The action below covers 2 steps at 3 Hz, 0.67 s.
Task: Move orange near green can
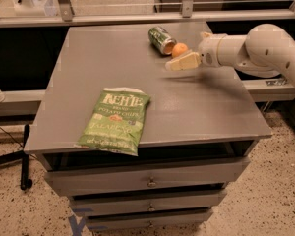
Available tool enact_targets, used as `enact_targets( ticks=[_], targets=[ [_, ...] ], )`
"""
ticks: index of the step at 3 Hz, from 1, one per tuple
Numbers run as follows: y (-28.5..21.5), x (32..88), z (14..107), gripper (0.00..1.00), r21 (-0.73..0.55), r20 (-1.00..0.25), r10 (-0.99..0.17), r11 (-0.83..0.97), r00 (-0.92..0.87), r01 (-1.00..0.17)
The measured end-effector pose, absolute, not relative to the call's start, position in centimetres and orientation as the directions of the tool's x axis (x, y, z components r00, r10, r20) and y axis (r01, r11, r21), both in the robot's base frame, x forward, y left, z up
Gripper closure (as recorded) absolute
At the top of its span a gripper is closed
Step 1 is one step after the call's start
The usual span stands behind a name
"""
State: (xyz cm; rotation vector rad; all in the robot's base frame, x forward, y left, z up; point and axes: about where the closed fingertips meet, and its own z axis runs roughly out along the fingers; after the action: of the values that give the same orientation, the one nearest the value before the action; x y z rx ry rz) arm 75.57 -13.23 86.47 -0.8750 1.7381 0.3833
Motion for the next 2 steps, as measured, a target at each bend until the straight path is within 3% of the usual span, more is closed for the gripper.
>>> enact_targets(
  ticks=[2],
  targets=[
    [-18.8, 70.0, 94.1, 0.0, -0.085, -0.976, -0.21, 0.605, -0.056, -0.792]
  ],
)
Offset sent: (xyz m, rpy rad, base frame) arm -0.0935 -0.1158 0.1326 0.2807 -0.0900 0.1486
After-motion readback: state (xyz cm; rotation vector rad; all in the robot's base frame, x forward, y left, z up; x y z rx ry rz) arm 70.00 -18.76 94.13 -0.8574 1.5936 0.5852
